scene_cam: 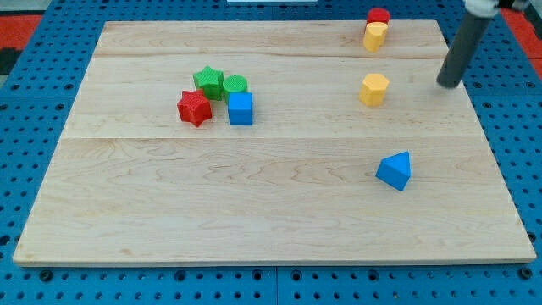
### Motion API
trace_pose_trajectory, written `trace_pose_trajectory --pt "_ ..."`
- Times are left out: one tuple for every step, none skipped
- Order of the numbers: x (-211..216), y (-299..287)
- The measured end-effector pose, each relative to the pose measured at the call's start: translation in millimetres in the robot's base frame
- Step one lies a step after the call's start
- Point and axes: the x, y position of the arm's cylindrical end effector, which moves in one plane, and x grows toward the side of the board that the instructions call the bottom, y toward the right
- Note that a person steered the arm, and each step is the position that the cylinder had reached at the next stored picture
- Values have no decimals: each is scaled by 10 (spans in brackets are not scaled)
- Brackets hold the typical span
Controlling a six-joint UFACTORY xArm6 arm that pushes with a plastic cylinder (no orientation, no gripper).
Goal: Move the red circle to the top center of the board
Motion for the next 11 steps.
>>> trace_pose_trajectory --pt "-754 102" --pt "-1141 143" --pt "-1167 100" --pt "-1168 -249" --pt "-1162 -1051" --pt "-1158 -1343" --pt "-1163 -1324" --pt "-1124 -1525" --pt "-1057 -2238" --pt "-1048 -2362" --pt "-762 -1913"
